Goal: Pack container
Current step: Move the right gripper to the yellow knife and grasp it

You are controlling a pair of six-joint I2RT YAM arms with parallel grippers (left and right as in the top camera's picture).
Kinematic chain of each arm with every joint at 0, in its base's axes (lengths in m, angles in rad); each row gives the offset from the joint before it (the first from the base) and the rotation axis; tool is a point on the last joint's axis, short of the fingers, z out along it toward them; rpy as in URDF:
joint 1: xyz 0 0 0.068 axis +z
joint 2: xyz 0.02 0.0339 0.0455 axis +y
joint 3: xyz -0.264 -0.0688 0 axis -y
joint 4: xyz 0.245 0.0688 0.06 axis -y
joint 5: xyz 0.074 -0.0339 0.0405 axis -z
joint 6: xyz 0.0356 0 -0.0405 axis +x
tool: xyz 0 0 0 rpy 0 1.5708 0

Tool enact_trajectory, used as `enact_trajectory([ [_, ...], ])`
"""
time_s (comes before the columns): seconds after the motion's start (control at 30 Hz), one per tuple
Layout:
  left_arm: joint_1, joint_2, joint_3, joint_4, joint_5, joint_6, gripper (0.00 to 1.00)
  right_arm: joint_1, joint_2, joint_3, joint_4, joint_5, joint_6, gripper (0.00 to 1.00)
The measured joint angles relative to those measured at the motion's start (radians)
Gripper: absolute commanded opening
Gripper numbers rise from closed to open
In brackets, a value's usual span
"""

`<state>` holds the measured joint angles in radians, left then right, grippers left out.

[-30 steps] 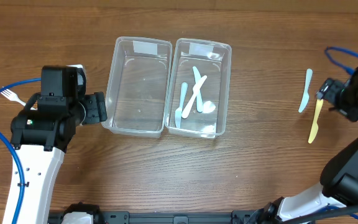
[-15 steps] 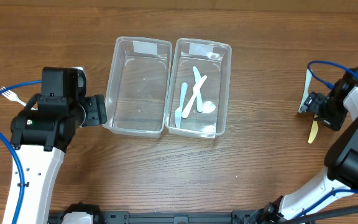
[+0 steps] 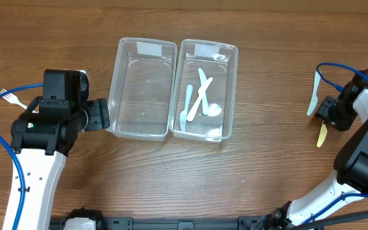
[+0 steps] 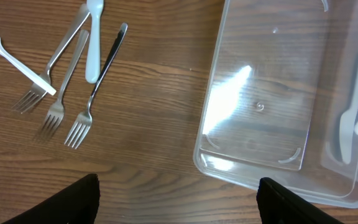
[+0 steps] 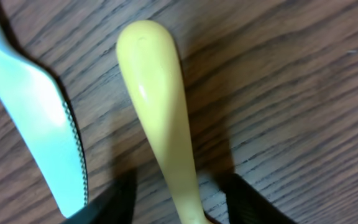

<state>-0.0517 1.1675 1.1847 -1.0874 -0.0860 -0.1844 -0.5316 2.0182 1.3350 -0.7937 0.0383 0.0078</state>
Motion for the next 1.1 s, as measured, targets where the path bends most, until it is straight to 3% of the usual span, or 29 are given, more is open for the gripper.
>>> enact_trajectory([
  [0.3, 0.0, 0.0, 0.0, -0.017, 0.0, 0.0, 0.81, 0.0, 0.001, 0.0, 0.001, 0.003, 0.02, 0.2],
  [1.1, 0.0, 0.0, 0.0, -0.021, 0.0, 0.0, 0.8, 0.0, 0.001, 0.005, -0.007, -0.024, 0.048, 0.07],
])
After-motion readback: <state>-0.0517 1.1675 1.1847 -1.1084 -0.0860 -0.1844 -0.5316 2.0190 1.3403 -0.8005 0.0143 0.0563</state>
